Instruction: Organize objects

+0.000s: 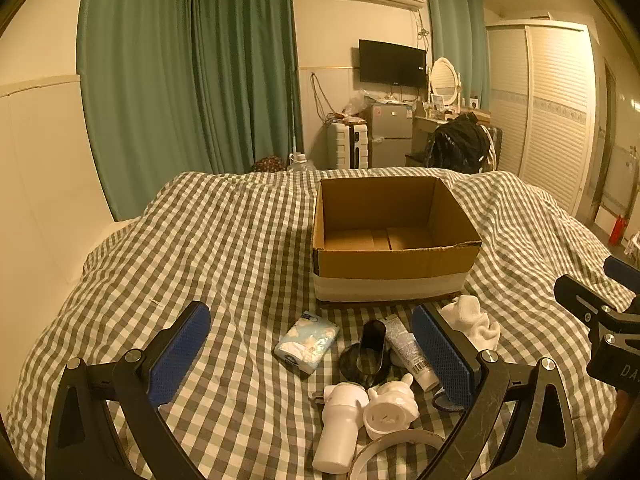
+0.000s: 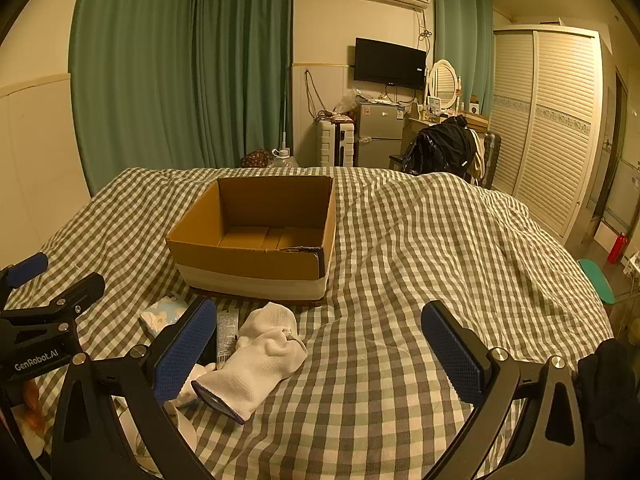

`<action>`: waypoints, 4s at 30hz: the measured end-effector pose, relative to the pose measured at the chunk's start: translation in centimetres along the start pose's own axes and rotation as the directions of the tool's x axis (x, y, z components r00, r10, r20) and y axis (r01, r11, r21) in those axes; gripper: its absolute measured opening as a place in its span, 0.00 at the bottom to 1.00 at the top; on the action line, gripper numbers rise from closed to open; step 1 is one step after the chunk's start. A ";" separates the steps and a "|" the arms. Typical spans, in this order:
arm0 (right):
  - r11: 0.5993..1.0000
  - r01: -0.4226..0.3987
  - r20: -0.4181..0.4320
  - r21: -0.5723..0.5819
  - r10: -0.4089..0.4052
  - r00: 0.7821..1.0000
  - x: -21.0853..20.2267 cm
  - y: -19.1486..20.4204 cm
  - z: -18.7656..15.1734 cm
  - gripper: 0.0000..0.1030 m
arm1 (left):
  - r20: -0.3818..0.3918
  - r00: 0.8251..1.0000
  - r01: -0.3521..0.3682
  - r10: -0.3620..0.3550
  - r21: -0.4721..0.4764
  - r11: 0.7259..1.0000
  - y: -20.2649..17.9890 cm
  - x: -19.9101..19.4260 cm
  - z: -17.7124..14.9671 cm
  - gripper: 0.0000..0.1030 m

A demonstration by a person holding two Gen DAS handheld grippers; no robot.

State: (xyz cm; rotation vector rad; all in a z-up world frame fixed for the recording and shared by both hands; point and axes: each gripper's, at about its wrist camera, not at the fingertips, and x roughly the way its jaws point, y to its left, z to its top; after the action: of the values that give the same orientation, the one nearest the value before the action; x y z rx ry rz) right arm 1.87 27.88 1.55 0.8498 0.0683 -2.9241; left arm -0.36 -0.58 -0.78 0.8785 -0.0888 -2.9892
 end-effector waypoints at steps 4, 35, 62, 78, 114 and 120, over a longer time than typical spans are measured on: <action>1.000 -0.001 0.000 0.001 0.001 1.000 0.0 -0.1 0.0 1.00 | 0.000 1.000 -0.007 0.007 -0.004 1.000 0.0 0.0 0.0 1.00; 1.000 -0.006 -0.004 -0.011 0.006 1.000 0.3 0.3 -0.6 1.00 | -0.009 1.000 0.000 0.000 -0.018 1.000 -0.1 0.2 -0.4 1.00; 0.998 -0.062 0.051 -0.016 0.063 0.997 -3.3 -0.2 0.3 1.00 | 0.052 0.999 -0.010 0.012 -0.048 0.999 0.0 -4.0 0.5 1.00; 0.998 -0.057 0.098 -0.031 0.060 0.993 -6.9 -1.1 0.4 1.00 | -0.037 0.999 0.011 -0.012 -0.023 1.000 -0.7 -4.8 -1.7 1.00; 0.998 -0.062 -0.153 -0.032 0.056 0.987 1.7 -1.6 -4.4 1.00 | -0.345 0.898 0.260 -0.272 -0.082 0.962 -3.9 1.6 -9.1 0.84; 0.993 -0.117 -0.158 -0.036 0.110 0.981 3.5 -0.1 -2.7 1.00 | -0.215 0.972 0.105 -0.099 0.016 0.994 -1.9 0.5 -6.3 0.84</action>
State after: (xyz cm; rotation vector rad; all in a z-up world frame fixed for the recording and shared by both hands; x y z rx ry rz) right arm 0.40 27.85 -2.63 1.0372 0.0930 -2.7363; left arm 2.62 0.96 -6.47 1.2385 -0.0825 -2.9687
